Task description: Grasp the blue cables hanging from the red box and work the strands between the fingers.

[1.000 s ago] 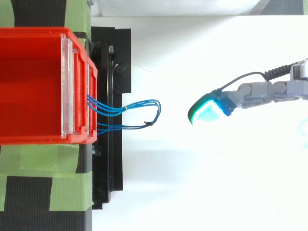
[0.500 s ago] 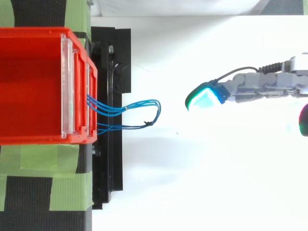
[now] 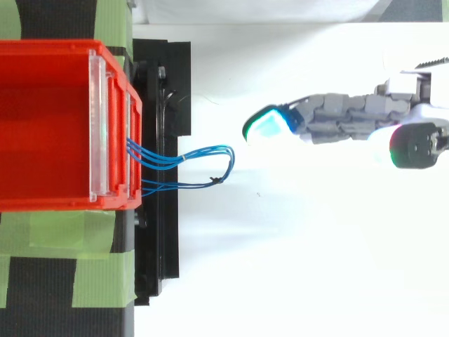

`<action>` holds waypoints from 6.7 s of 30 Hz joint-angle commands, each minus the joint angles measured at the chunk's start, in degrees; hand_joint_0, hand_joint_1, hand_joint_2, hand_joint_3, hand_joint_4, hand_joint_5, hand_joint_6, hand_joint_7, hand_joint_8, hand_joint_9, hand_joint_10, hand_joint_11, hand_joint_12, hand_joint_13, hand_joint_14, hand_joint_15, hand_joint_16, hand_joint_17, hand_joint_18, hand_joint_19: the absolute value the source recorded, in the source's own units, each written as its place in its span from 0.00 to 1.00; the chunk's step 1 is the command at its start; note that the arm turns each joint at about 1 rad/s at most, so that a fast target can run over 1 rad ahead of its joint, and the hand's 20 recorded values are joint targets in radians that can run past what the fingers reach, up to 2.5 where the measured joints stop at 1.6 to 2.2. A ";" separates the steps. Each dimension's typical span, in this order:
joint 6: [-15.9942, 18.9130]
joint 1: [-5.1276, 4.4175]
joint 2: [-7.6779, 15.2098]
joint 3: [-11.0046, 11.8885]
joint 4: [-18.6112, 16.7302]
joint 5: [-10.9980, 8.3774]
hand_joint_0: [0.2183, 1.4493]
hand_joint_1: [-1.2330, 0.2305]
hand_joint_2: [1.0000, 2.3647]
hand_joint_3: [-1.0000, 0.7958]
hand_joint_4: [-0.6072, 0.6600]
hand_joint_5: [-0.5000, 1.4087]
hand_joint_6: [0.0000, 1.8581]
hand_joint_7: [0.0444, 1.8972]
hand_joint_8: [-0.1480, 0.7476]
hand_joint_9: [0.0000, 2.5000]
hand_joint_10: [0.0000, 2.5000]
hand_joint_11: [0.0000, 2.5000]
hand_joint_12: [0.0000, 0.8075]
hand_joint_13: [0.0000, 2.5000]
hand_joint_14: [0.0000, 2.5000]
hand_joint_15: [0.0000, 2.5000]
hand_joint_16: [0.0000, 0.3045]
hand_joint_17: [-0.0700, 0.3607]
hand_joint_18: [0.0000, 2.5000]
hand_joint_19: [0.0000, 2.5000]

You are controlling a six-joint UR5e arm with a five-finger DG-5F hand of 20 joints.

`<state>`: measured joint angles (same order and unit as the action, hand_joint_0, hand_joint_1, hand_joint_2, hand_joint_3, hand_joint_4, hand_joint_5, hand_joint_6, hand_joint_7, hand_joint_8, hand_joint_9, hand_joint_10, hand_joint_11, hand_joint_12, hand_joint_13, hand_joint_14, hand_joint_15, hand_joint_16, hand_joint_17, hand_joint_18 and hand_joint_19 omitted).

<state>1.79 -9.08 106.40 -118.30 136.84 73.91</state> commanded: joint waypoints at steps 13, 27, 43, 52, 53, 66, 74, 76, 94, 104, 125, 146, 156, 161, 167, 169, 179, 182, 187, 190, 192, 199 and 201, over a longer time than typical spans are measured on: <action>-0.83 -1.38 5.13 0.08 -6.06 -4.92 0.33 0.61 0.00 0.00 0.56 0.00 0.00 0.33 0.46 0.00 0.00 0.04 0.43 0.00 0.00 0.08 0.24 0.54 0.00 0.07; -5.13 -2.87 7.06 3.60 -10.46 -6.33 0.33 0.61 0.00 0.00 0.56 0.01 0.00 0.33 0.46 0.00 0.00 0.05 0.44 0.00 0.00 0.08 0.24 0.54 0.00 0.07; -2.49 -3.31 16.73 7.55 -16.87 -6.06 0.33 0.61 0.00 0.00 0.56 0.01 0.00 0.33 0.47 0.00 0.00 0.06 0.44 0.00 0.00 0.09 0.24 0.54 0.00 0.08; -3.55 -3.40 16.73 9.40 -16.52 -6.33 0.33 0.61 0.00 0.00 0.56 0.01 0.00 0.33 0.47 0.00 0.00 0.06 0.44 0.00 0.00 0.09 0.24 0.54 0.00 0.08; -3.90 -3.40 16.82 9.31 -16.52 -6.41 0.33 0.61 0.00 0.00 0.56 0.01 0.00 0.34 0.47 0.00 0.00 0.06 0.44 0.00 0.00 0.09 0.24 0.54 0.00 0.08; 0.05 -2.87 21.74 14.41 -16.26 -3.78 0.33 0.61 0.00 0.00 0.57 0.01 0.00 0.34 0.48 0.00 0.00 0.08 0.45 0.00 0.00 0.09 0.24 0.54 0.00 0.09; 0.58 -2.78 21.65 14.50 -14.94 -3.16 0.33 0.61 0.00 0.00 0.57 0.01 0.00 0.34 0.49 0.00 0.00 0.08 0.45 0.00 0.00 0.10 0.24 0.54 0.00 0.10; 0.67 -2.78 21.65 14.50 -13.97 -2.72 0.33 0.61 0.00 0.00 0.57 0.01 0.00 0.34 0.49 0.00 0.00 0.08 0.45 0.00 0.00 0.10 0.23 0.54 0.00 0.10; 0.58 -2.17 20.69 14.41 -12.74 0.97 0.34 0.61 0.00 0.00 0.57 0.02 0.00 0.34 0.49 0.01 0.00 0.09 0.45 0.00 0.00 0.11 0.24 0.54 0.00 0.11; 0.41 -1.20 18.84 14.50 -10.02 2.46 0.34 0.61 0.00 0.00 0.58 0.02 0.00 0.34 0.49 0.01 0.00 0.09 0.45 0.00 0.00 0.11 0.24 0.54 0.00 0.11; -0.74 1.08 15.15 14.41 -4.83 5.01 0.35 0.58 0.00 0.00 0.60 0.05 0.00 0.34 0.55 0.11 0.00 0.15 0.47 0.04 0.00 0.11 0.23 0.53 0.04 0.12; -2.06 1.44 12.60 14.41 -0.26 5.54 0.36 0.56 0.00 0.00 0.62 0.09 0.00 0.33 0.58 0.19 0.00 0.19 0.49 0.15 0.00 0.14 0.22 0.52 0.15 0.14; -2.49 1.00 12.60 14.41 -1.05 5.36 0.36 0.56 0.00 0.00 0.62 0.09 0.00 0.33 0.58 0.19 0.00 0.19 0.49 0.16 0.00 0.15 0.22 0.51 0.17 0.14; -3.73 0.73 12.69 14.41 -4.48 4.84 0.37 0.56 0.00 0.00 0.62 0.09 0.00 0.33 0.58 0.19 0.00 0.19 0.49 0.16 0.00 0.15 0.22 0.51 0.17 0.15; -6.63 0.73 12.69 14.41 -7.82 4.92 0.37 0.56 0.00 0.00 0.62 0.09 0.00 0.33 0.57 0.19 0.00 0.19 0.49 0.16 0.00 0.15 0.22 0.51 0.17 0.15; -7.07 0.73 12.69 14.50 -8.79 4.75 0.37 0.56 0.00 0.00 0.62 0.09 0.00 0.33 0.57 0.19 0.00 0.19 0.49 0.16 0.00 0.15 0.22 0.51 0.17 0.15; -7.15 0.65 12.86 14.41 -10.02 4.40 0.37 0.56 0.00 0.00 0.62 0.09 0.00 0.33 0.58 0.20 0.00 0.19 0.49 0.16 0.00 0.15 0.22 0.51 0.17 0.15; -7.15 0.65 13.13 14.41 -10.11 4.22 0.37 0.56 0.00 0.00 0.62 0.09 0.00 0.33 0.58 0.20 0.00 0.19 0.49 0.16 0.00 0.15 0.22 0.51 0.17 0.15; -7.15 0.65 13.22 14.41 -10.11 4.22 0.37 0.55 0.00 0.00 0.62 0.09 0.00 0.33 0.57 0.20 0.00 0.19 0.49 0.17 0.00 0.15 0.22 0.51 0.18 0.15; -7.15 0.65 13.22 14.41 -9.93 4.22 0.37 0.55 0.00 0.00 0.62 0.09 0.00 0.33 0.57 0.20 0.00 0.19 0.49 0.17 0.00 0.15 0.22 0.51 0.18 0.15; -6.80 0.65 14.01 14.41 -10.02 4.31 0.37 0.55 0.00 0.00 0.62 0.09 0.00 0.33 0.57 0.20 0.00 0.19 0.49 0.17 0.00 0.15 0.22 0.51 0.18 0.15; -6.19 1.08 14.09 14.41 -9.49 4.75 0.37 0.55 0.00 0.00 0.62 0.09 0.00 0.33 0.57 0.20 0.00 0.19 0.49 0.17 0.00 0.15 0.22 0.51 0.18 0.15; -6.19 1.17 14.09 14.41 -9.40 4.84 0.37 0.55 0.00 0.00 0.62 0.09 0.00 0.33 0.57 0.20 0.00 0.19 0.49 0.17 0.00 0.16 0.22 0.51 0.18 0.15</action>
<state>-4.44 -8.05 120.46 -103.88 127.23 78.52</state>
